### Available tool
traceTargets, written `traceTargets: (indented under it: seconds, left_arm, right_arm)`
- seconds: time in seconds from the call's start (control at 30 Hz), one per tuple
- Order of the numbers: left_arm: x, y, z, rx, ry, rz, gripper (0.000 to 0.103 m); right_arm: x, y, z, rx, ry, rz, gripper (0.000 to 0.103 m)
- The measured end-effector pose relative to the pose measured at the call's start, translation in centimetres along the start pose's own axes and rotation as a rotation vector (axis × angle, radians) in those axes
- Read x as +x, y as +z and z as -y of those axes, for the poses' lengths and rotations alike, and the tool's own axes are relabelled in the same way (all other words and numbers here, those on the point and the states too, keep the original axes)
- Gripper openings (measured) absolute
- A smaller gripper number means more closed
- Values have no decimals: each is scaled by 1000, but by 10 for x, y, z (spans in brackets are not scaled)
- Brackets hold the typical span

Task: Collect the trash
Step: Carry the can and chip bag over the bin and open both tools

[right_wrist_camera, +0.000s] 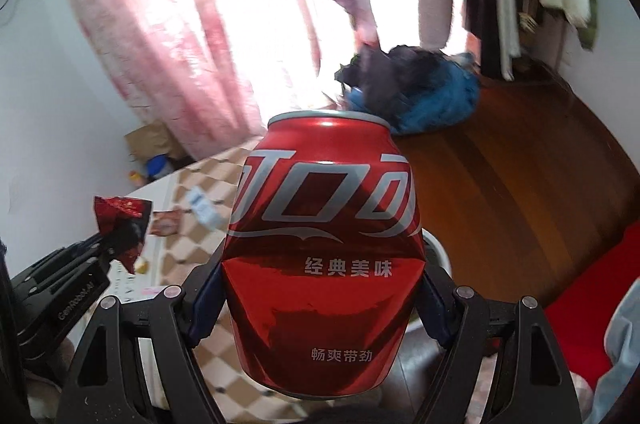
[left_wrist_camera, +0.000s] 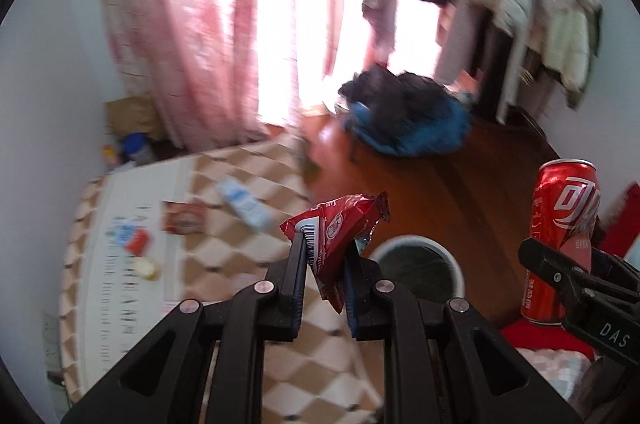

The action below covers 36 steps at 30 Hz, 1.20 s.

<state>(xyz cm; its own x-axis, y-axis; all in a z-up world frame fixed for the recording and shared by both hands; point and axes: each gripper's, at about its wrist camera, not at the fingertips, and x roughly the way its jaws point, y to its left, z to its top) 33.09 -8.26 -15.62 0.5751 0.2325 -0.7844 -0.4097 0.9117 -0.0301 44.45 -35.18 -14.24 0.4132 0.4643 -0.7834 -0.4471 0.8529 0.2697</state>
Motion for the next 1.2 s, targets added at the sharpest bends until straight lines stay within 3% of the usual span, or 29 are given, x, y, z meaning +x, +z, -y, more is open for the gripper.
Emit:
traceTargets:
  seconds: [0.37,0.73,0.77,0.83,0.9,0.97,1.0,1.03,1.07,1.2]
  left_arm:
    - [132,-12,103,66,-155,-267,13]
    - [274,-32,127,-3,-275,-618,19]
    - [282,-35,127,-12,-274,-639,25]
    - [290,-38,129,-7,-254,-660,58]
    - [293,-41,126,-21,-235,-664,79]
    - [291,-43,124,-15,-213,-663,82]
    - [290,-43,124,-9,-198,-664,86]
    - [290,-42,121,-1,-179,-660,97]
    - [287,-43,121,7,-165,-654,102]
    - [278,-40,116,35,-95,-615,102]
  right_arm:
    - [98,-24,126,130,-108,-176,82]
    - [243,-57,196,221,-94,-417,82]
    - [254,-59,200,222,-88,-439,82]
    - [271,-62,208,243,-91,-460,82]
    - [287,-62,214,252,-80,-498,83]
    - [295,-62,215,255,-70,-521,89]
    - [297,-63,215,257,-71,-528,97]
    - [298,-63,217,254,-76,-529,100]
    - [297,-64,216,249,-80,-530,102]
    - [289,-65,215,233,-120,-534,102]
